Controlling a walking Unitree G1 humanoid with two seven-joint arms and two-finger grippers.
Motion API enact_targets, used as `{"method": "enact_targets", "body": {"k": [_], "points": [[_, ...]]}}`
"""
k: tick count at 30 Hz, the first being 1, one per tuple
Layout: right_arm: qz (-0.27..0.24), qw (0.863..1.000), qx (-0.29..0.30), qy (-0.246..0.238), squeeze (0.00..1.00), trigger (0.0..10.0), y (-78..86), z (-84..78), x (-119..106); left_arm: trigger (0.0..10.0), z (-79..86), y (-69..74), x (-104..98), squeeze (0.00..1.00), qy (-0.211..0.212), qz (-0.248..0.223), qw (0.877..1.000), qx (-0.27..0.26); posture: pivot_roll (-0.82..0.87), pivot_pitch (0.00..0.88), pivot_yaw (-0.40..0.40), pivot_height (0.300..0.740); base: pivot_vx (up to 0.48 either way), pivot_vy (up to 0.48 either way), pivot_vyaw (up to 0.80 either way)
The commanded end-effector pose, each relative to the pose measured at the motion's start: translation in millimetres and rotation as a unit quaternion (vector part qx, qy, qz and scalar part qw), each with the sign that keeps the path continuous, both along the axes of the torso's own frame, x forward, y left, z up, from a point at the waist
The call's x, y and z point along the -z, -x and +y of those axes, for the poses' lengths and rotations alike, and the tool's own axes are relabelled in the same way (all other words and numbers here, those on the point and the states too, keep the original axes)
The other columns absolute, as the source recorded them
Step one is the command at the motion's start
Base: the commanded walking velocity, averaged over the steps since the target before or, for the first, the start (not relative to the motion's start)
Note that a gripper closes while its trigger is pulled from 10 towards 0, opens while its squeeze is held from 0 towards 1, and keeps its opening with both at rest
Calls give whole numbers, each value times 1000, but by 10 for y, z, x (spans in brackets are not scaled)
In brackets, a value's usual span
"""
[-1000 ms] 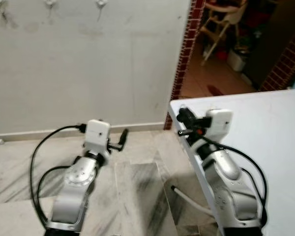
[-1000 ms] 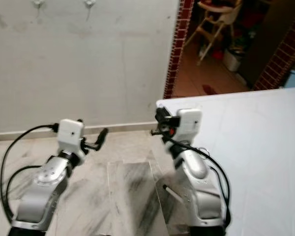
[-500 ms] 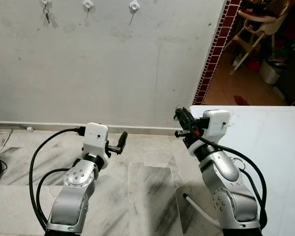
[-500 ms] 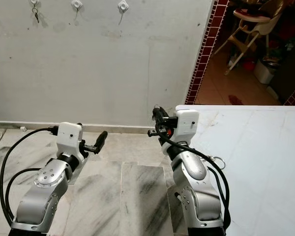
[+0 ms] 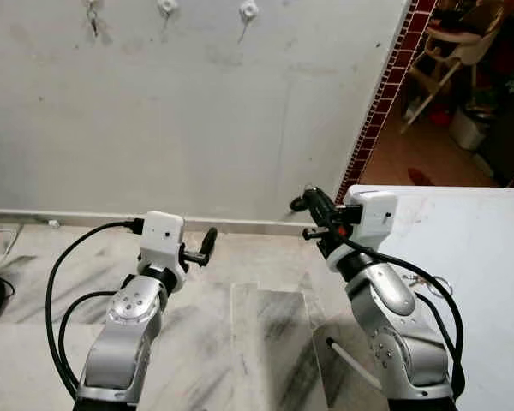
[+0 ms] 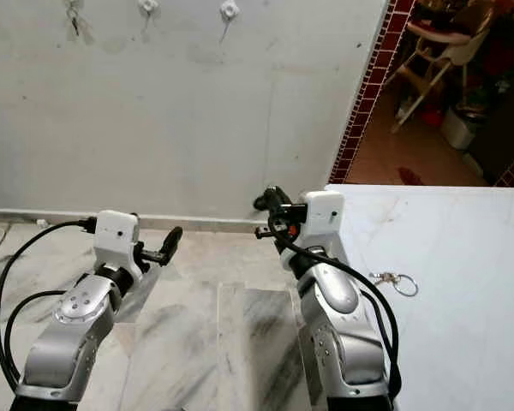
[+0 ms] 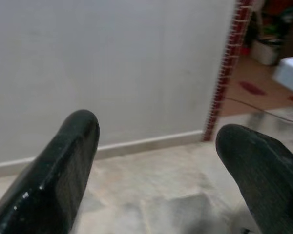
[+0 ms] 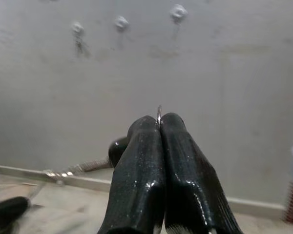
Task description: Hang keys on a hook
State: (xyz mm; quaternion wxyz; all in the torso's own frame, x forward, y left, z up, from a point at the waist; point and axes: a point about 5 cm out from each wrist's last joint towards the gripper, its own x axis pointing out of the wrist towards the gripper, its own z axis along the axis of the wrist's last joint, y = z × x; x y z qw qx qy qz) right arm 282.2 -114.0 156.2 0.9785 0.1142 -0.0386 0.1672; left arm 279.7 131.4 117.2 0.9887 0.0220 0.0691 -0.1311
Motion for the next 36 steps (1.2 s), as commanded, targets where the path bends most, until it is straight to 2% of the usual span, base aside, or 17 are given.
{"method": "enact_targets", "body": {"k": [1,20,26,28,36], "points": [[-6,1000,5,-3,0,10000,-11,3,-42,10000,19,-8,-16,0,-7,-1,1000,0,143,0,-65,740,0,480,0],[-5,1000,7,0,0,10000,1,-4,-51,10000,15,-37,-14,0,-10,2,1000,-11,147,0,-75,740,0,459,0],[-5,1000,3,8,0,10000,5,-20,-48,10000,-2,-53,-85,0,-2,-23,1000,-6,148,0,-76,740,0,0,0],[-5,1000,3,9,0,10000,6,-26,-47,10000,-22,-51,-91,0,-7,-26,1000,5,144,0,-78,740,0,0,0],[-8,1000,-4,14,0,10000,10,10,-52,10000,-76,-24,-95,0,25,-23,999,28,139,0,-81,740,0,0,0]]}}
